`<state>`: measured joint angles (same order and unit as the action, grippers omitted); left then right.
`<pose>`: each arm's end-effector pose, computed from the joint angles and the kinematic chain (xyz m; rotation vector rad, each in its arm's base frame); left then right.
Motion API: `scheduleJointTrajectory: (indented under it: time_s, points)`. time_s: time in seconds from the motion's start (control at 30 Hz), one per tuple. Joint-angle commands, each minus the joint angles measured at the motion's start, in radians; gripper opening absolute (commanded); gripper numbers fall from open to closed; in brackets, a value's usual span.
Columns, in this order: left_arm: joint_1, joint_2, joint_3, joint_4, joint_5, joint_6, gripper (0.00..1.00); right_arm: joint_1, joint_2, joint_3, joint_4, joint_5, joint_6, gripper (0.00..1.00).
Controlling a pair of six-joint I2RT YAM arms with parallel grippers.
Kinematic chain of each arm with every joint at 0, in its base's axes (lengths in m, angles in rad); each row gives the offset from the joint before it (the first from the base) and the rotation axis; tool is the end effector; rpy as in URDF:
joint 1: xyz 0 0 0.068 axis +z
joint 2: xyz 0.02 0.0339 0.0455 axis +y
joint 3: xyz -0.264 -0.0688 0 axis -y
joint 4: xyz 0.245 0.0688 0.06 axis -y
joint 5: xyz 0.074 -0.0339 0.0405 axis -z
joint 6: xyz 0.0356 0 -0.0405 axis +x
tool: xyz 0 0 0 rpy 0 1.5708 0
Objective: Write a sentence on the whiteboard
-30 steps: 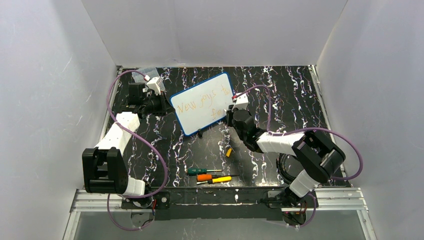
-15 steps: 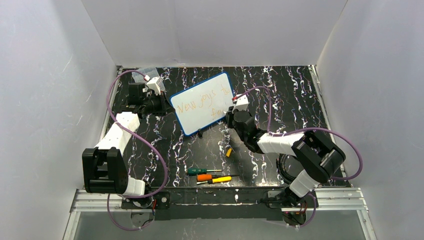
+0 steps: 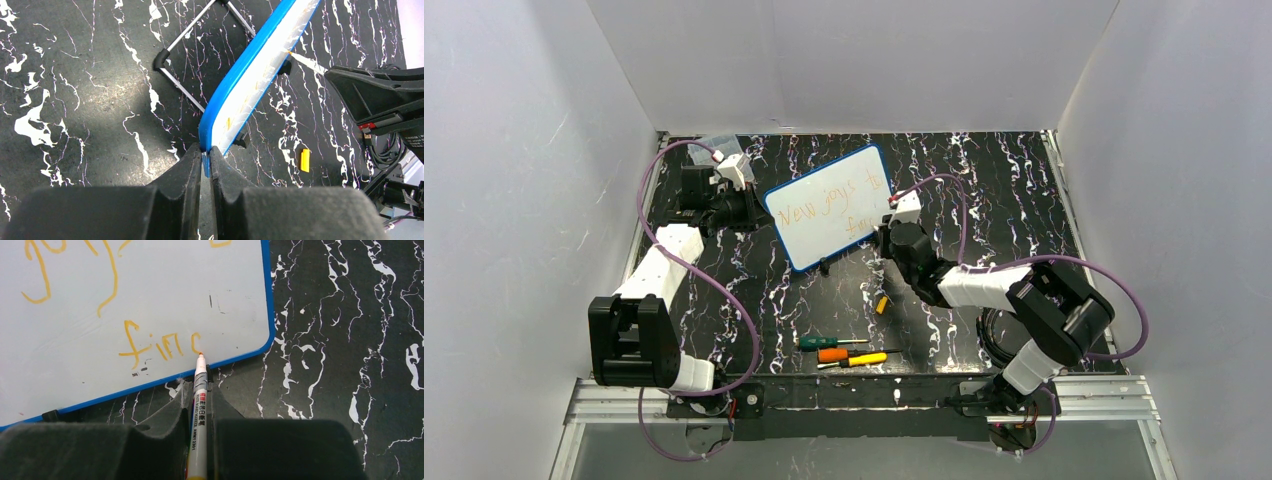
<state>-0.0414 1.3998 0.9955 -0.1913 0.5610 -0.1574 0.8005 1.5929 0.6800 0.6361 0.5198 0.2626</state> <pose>0.3091 -0.0318 0.2740 0.2009 2.1395 -0.7208 0.2383 0.2202 0.1916 -0.1285 1.8142 0.2741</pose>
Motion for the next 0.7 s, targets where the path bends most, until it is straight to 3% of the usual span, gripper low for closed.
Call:
scheduleJointTrajectory:
  time_s: [0.0,0.67]
  points:
    - [0.004,-0.021,0.01,-0.01,0.015,0.009,0.0,0.0,0.023,0.067,0.016,0.035,-0.009,0.01]
    - [0.005,-0.023,0.01,-0.008,0.016,0.009,0.0,0.0,0.029,0.123,0.031,0.042,-0.039,0.01]
